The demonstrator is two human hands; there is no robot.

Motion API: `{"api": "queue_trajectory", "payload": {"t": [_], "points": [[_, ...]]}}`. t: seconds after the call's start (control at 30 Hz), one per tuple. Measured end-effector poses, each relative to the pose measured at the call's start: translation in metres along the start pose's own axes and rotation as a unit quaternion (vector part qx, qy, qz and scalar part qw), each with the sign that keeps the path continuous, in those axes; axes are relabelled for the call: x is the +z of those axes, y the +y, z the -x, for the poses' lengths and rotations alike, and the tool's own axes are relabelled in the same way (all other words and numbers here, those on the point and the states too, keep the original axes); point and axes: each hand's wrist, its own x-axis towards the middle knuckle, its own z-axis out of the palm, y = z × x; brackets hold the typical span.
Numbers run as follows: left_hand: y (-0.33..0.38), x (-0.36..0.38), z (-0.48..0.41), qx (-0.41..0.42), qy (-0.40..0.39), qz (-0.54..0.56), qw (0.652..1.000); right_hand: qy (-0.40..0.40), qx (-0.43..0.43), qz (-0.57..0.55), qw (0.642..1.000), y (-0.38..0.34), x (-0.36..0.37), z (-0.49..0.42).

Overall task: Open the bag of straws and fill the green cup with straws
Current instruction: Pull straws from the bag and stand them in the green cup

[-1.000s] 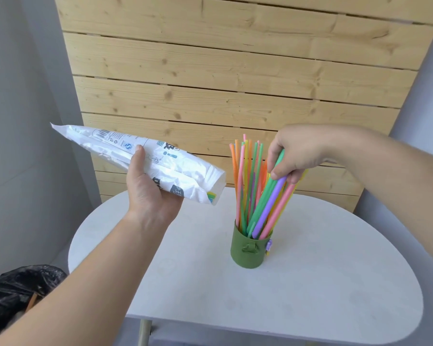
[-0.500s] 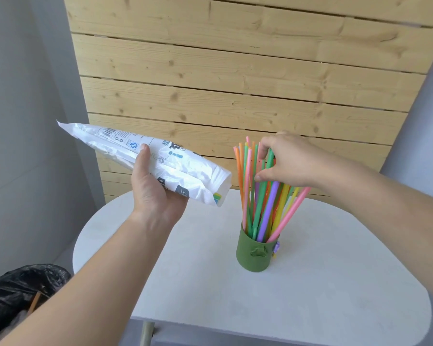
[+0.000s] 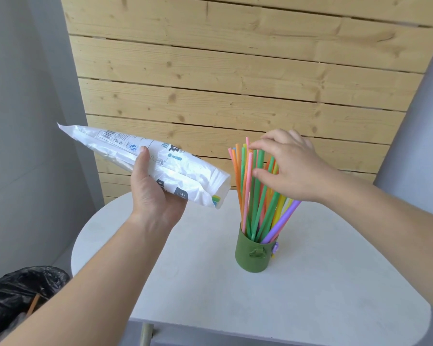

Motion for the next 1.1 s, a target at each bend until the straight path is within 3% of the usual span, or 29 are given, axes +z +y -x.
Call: {"api": "queue_trajectory", "payload": {"t": [0.37,0.8,0.9,1.03,1.1], "points": [[-0.001,-0.001,-0.001,0.002,-0.005,-0.017,1.000,0.072,0.008,-0.125,0.990,0.007,0.008,0.004],[-0.002,0.001,0.001,0.006,-0.005,-0.021,1.000,0.072,-0.005,-0.147,0.986,0.003,0.006,0.008],[0.000,0.003,0.003,0.008,-0.016,-0.029,0.999,0.123,-0.009,-0.136,0.983,-0.003,0.005,0.011],[0.008,0.009,0.009,0.025,-0.041,-0.057,0.997,0.252,0.017,-0.199,0.947,-0.033,-0.003,0.032],[0.014,0.016,0.015,0.041,-0.057,-0.077,0.995,0.227,0.112,-0.313,0.916,-0.055,-0.003,0.049]]}}
